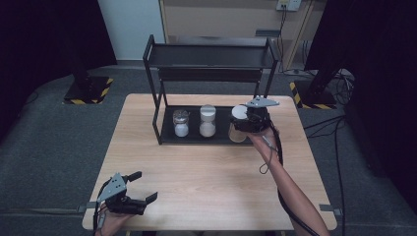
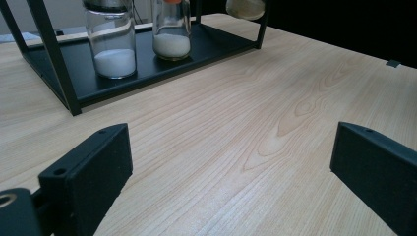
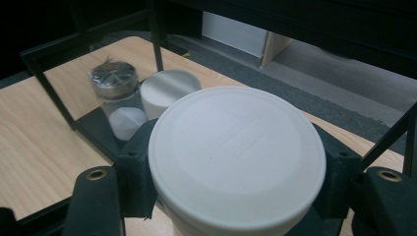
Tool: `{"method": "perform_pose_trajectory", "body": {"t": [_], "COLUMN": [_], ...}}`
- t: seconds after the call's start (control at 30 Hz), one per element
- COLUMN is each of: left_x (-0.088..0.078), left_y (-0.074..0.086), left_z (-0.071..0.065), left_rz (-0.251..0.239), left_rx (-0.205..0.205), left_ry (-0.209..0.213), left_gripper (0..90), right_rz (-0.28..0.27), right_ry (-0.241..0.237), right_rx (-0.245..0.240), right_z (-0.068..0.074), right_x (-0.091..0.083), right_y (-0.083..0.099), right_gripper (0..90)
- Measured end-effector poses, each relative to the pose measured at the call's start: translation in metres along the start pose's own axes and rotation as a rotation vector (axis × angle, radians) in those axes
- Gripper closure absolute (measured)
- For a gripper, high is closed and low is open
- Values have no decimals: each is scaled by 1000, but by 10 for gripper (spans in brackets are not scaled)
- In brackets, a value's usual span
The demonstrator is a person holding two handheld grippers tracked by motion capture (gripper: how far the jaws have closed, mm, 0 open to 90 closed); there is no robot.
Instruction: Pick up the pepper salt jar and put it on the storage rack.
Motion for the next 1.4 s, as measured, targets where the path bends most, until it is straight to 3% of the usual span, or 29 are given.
{"method": "perform_pose_trajectory", "body": {"t": [0.4, 0.77, 1.4], "left_x": [0, 0, 0], "left_y": [0, 0, 0], "left_z": [0, 1, 1], "left_rz": [-1, -1, -1], "left_rx": [-1, -1, -1], "left_ry": [0, 1, 1], "left_gripper": [12, 12, 12], "right_rz": [7, 10, 26], "right_ry": [77, 113, 121], "right_rx": [40, 55, 77], "right_z": [-5, -7, -4], "right_x": [23, 44, 68], "right_y": [-1, 4, 18], "right_gripper": [337, 337, 337]}}
Point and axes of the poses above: each handheld gripper's, and its own axes: x roughly forward along the jaws, y roughly out of its underside, z roughly to its left, the point moved 7 cm from there along x, roughly forward along the jaws, and after that the axes turned 7 degrees about z, right-handed, at the moved point
